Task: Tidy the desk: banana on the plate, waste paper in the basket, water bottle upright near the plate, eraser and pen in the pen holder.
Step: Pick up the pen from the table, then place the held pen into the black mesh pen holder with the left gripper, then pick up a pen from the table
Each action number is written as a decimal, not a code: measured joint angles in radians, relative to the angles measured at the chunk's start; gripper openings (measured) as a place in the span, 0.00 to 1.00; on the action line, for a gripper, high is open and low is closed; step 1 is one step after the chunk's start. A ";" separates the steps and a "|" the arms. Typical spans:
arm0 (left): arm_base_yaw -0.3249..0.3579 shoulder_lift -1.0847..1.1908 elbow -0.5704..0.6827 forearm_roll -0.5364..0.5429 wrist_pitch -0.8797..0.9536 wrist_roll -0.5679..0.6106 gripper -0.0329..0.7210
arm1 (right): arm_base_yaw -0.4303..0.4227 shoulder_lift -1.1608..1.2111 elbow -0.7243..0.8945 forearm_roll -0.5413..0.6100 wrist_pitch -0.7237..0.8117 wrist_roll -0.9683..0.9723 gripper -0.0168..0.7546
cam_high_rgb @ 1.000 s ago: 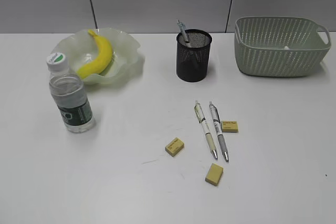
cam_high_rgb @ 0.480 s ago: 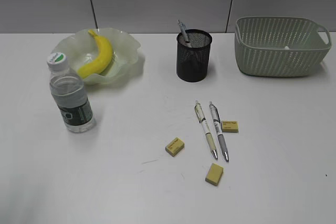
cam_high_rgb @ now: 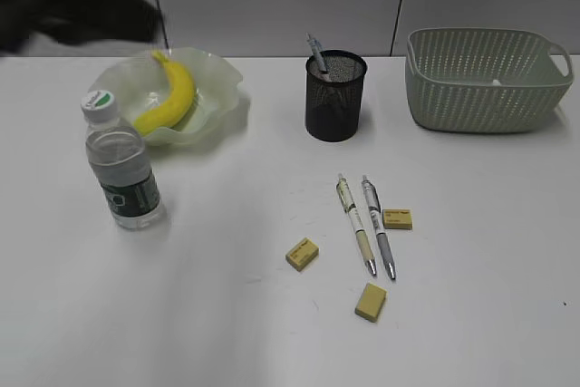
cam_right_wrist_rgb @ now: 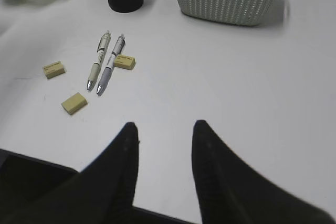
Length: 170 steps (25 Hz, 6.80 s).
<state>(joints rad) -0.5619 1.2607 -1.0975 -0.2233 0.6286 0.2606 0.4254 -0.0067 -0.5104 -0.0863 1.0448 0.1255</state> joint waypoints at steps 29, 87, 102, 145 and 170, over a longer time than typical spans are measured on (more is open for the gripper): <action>-0.272 1.088 -0.688 0.387 0.015 -1.007 0.56 | 0.000 0.000 0.000 0.000 0.000 0.001 0.39; -0.001 1.016 -0.694 0.741 -0.897 -0.807 0.58 | 0.000 0.000 0.000 -0.002 0.000 0.001 0.33; -0.182 0.256 -0.203 0.692 0.085 -0.690 0.42 | 0.000 0.000 0.000 -0.002 0.000 0.001 0.33; 0.419 -1.267 0.559 0.329 0.434 -0.493 0.70 | 0.000 1.840 -0.734 0.165 -0.369 -0.033 0.69; 0.477 -1.267 0.559 0.326 0.434 -0.493 0.69 | 0.063 2.107 -0.967 0.220 -0.365 0.012 0.21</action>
<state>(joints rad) -0.0850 -0.0063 -0.5388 0.1023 1.0628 -0.2321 0.4889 2.1000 -1.4773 0.1334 0.6793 0.1376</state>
